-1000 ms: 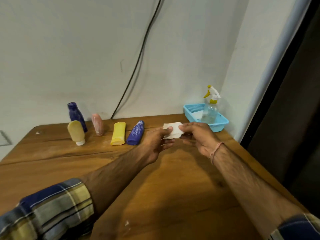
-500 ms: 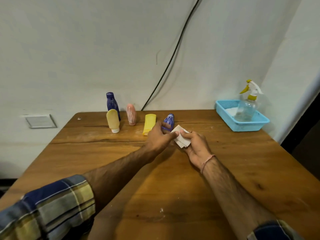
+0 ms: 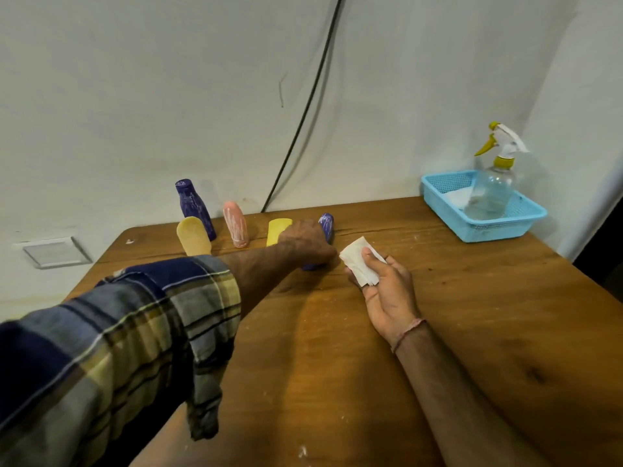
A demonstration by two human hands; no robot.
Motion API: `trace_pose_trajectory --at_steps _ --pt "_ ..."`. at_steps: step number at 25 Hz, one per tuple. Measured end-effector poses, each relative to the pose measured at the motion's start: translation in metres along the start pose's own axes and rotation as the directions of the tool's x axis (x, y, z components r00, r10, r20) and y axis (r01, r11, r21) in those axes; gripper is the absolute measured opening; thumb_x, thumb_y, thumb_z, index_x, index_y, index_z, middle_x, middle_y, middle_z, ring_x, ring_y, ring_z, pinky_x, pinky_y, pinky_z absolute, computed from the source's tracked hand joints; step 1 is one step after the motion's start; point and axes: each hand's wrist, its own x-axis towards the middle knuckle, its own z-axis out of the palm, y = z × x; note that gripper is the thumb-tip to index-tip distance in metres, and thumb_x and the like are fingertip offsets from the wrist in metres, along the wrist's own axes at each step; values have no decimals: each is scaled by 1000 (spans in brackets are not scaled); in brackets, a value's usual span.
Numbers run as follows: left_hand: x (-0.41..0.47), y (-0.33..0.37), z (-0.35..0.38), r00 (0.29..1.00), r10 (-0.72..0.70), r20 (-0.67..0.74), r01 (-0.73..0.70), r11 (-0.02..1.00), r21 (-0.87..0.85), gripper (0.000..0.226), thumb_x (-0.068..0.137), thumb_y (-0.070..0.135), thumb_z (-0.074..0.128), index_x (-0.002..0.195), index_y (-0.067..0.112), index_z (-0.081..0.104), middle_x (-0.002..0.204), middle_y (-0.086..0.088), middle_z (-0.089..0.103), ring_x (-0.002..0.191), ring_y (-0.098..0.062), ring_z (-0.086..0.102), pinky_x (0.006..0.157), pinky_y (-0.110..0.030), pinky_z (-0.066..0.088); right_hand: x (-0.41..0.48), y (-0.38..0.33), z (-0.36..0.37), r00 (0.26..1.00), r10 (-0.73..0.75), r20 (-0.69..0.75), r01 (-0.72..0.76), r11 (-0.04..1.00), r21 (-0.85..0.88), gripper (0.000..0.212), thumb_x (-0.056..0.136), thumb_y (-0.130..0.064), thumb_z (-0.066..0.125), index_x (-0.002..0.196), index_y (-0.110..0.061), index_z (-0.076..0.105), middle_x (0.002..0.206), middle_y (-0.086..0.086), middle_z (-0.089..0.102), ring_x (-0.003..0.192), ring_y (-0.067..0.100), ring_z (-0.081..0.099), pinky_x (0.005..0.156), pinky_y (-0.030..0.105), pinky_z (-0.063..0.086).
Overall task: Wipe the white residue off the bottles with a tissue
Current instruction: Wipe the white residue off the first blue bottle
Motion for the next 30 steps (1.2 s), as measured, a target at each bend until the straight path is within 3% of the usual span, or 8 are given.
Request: trace_pose_trajectory --at_steps 3,5,9,13,16,19,25,30 --pt "-13 -5 2 998 -66 -7 62 963 -263 54 94 44 63 131 7 49 105 -6 58 86 -19 61 56 -25 48 -1 2 -1 1000 -16 4 16 1000 10 31 92 -13 72 121 -9 61 124 13 66 101 30 72 80 38 62" --pt "-39 -14 -1 999 -44 -1 35 811 -584 56 97 36 64 141 11 39 119 -8 56 92 -20 61 60 -25 51 -2 3 0 999 -37 18 38 999 -23 31 93 -14 71 122 -9 62 122 13 68 98 30 74 80 38 62" --pt "-114 -42 8 983 40 181 177 76 -981 48 95 15 65 137 9 43 107 -18 64 69 -23 64 63 -37 59 -9 5 4 993 -101 60 108 986 -129 15 95 -15 68 109 -10 64 110 16 73 85 26 75 64 32 58" --pt "-145 -87 19 967 197 161 222 -347 -911 46 90 31 61 121 -3 55 86 -15 63 66 -24 57 54 -32 51 -27 25 13 948 -224 227 308 824 -475 19 92 -21 72 109 -14 65 109 11 73 84 19 74 57 26 58" --pt "-145 -105 18 959 248 137 243 -468 -850 65 99 57 39 117 -2 60 84 -18 61 64 -25 59 52 -30 52 -41 39 20 758 -511 405 625 391 -675 21 90 -25 75 103 -16 63 102 -1 67 85 6 66 59 12 53" --pt "-137 -109 21 949 275 152 275 -493 -826 72 103 60 28 118 -3 59 83 -19 61 64 -26 60 53 -31 53 -44 54 39 459 -681 571 819 75 -568 15 90 -13 74 100 -8 64 95 3 65 81 8 61 65 12 49" --pt "-129 -111 25 971 200 134 234 -652 -721 53 105 44 44 133 1 59 118 -18 67 107 -27 65 98 -44 53 -60 72 60 263 -661 703 903 -88 -421 14 85 -14 65 90 -1 67 89 7 63 81 3 51 72 5 39" --pt "-124 -105 28 977 152 150 213 -670 -711 55 102 48 47 119 2 71 107 -17 67 89 -24 64 89 -39 51 -62 70 48 263 -542 798 891 -182 -417 13 80 -12 70 89 -3 71 89 9 65 78 16 59 66 24 50"
